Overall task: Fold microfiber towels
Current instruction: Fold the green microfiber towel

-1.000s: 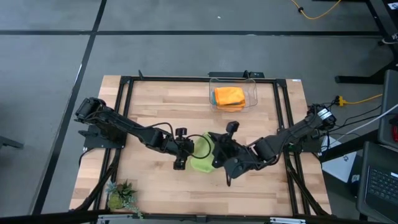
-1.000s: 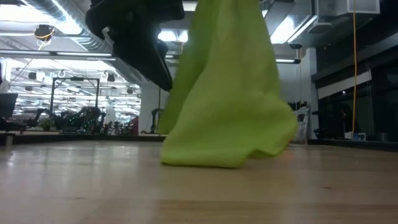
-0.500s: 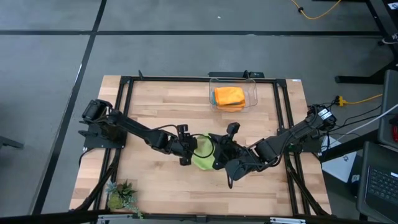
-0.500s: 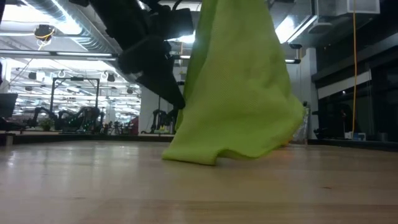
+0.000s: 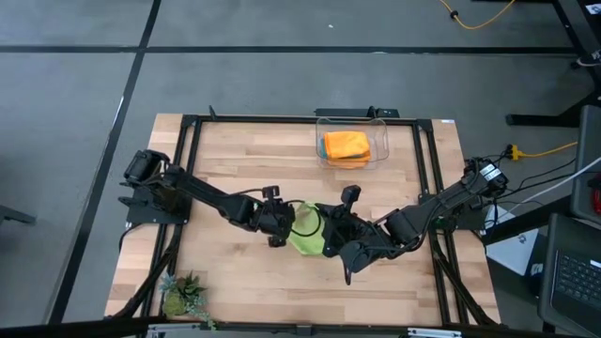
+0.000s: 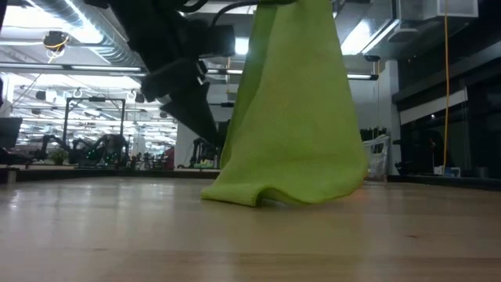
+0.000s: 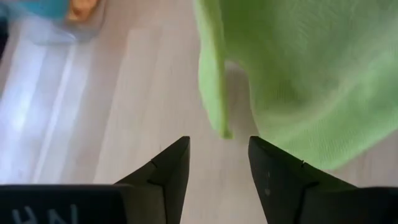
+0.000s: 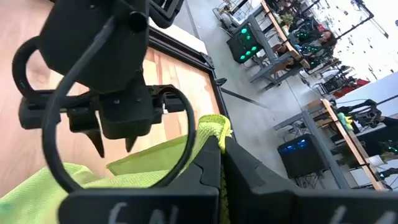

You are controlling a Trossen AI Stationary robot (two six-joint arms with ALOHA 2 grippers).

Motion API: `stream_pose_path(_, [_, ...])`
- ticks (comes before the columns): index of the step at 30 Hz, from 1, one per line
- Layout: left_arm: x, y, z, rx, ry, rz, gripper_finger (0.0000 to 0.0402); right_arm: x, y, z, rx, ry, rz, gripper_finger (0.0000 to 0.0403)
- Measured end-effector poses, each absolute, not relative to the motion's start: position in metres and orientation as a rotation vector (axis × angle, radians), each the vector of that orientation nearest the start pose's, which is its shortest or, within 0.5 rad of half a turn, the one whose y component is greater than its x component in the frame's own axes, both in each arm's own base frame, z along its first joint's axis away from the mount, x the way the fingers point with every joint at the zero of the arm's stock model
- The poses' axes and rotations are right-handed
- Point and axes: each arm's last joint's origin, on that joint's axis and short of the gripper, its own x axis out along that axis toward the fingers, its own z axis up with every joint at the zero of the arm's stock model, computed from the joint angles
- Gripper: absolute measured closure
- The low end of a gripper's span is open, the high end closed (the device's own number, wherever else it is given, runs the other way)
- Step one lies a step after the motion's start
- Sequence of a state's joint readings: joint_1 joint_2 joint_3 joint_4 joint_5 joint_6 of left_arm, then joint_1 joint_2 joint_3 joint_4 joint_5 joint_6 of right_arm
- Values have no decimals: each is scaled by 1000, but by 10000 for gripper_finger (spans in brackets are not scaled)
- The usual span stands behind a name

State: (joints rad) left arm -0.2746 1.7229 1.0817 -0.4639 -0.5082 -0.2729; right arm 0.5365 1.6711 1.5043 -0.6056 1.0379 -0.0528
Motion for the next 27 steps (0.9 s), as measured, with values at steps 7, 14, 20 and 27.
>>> stream_pose_path(7, [340,-71,190,150,869,280,243,320,161,327,-582,560,-468,399])
stream_pose_path(14, [342,-58,189,138,889,271,243,317,165,327,-592,559,-461,399])
stream_pose_path(20, [342,-54,186,143,888,265,252,314,170,327,-599,552,-454,399])
stream_pose_path(27, [344,-49,187,133,874,281,304,314,170,327,-598,550,-453,399])
